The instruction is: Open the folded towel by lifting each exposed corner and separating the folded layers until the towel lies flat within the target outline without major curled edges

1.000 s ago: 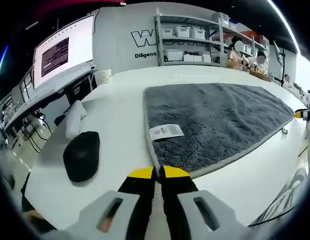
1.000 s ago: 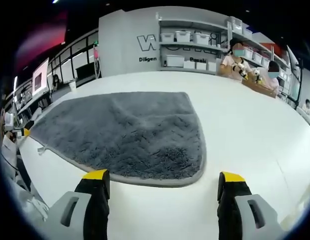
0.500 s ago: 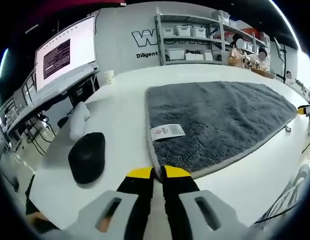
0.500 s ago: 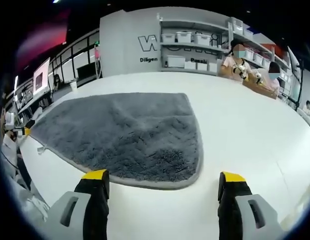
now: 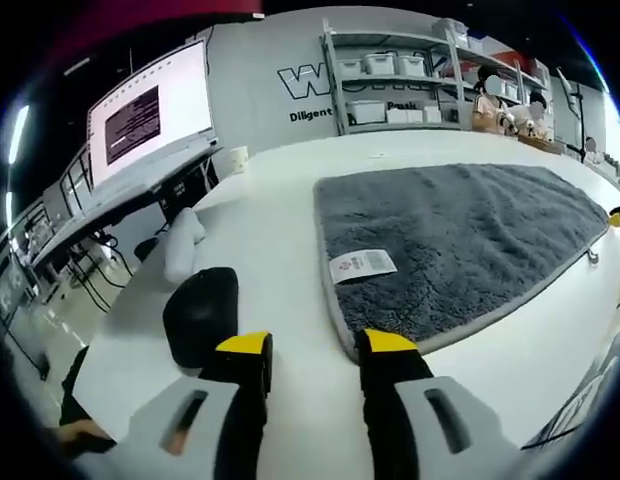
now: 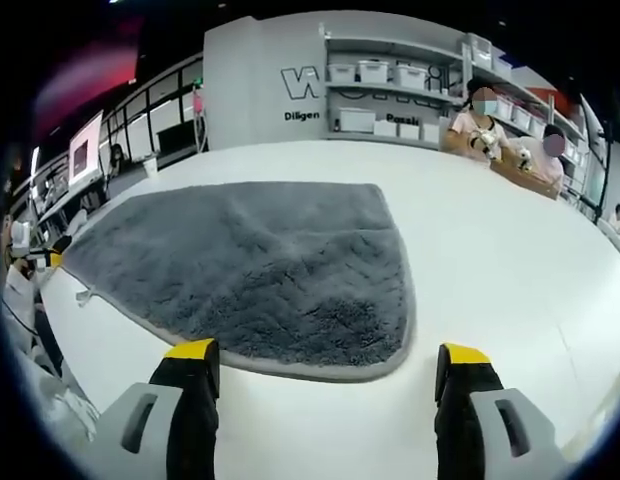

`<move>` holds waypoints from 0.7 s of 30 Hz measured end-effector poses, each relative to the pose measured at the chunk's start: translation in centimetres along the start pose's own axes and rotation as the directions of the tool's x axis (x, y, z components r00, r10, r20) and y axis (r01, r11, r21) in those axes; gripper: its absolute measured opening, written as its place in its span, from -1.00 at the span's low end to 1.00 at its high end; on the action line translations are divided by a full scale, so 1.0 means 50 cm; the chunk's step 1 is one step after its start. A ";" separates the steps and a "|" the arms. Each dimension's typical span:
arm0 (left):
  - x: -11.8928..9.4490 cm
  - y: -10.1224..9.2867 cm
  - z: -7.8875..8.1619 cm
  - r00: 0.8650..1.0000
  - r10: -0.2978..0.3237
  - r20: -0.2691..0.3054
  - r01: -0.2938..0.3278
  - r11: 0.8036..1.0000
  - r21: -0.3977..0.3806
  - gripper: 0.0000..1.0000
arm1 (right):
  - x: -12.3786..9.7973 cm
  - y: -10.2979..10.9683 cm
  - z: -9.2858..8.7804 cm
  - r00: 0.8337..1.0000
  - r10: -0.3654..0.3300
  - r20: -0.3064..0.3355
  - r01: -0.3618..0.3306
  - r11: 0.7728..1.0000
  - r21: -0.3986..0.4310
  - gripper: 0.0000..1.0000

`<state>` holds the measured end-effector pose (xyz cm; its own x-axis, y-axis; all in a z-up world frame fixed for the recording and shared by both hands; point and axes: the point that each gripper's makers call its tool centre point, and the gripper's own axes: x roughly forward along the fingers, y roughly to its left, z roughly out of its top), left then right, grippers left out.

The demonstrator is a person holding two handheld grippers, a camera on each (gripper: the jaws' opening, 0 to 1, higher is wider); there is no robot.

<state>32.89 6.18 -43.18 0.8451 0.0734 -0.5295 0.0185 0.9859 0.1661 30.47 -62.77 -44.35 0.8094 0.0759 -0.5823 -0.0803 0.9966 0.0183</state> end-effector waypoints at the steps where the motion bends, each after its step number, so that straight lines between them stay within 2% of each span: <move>1: -0.001 -0.001 -0.001 1.000 -0.004 0.000 0.004 1.000 -0.007 -0.31 | 0.001 0.001 0.000 1.000 0.002 -0.001 -0.002 1.000 -0.001 0.76; 6: -0.005 0.006 -0.003 1.000 0.016 -0.006 -0.016 1.000 -0.023 -0.13 | 0.000 0.006 0.004 1.000 0.006 0.000 -0.006 1.000 -0.008 0.76; 13: -0.011 -0.002 -0.004 1.000 -0.005 -0.014 0.005 0.999 -0.036 0.12 | 0.001 0.013 0.010 1.000 0.013 0.005 -0.013 1.000 -0.012 0.75; 16: -0.011 -0.012 -0.007 0.999 -0.036 -0.020 0.035 0.997 -0.067 0.35 | 0.003 0.018 0.009 1.000 0.018 0.000 -0.018 1.000 -0.020 0.75; 19: -0.011 -0.025 -0.011 0.997 -0.068 -0.033 0.065 0.995 -0.078 0.70 | 0.004 0.022 0.010 1.000 0.026 -0.001 -0.026 0.999 -0.021 0.75; 21: -0.011 -0.040 -0.015 0.994 -0.096 -0.047 0.092 0.994 -0.066 0.79 | 0.004 0.023 0.010 1.000 0.027 -0.001 -0.027 0.999 -0.021 0.74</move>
<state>32.02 4.28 -43.83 0.8134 -0.0142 -0.5815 0.0614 0.9962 0.0615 30.80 -61.59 -44.03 0.8066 0.1027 -0.5821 -0.1143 0.9933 0.0169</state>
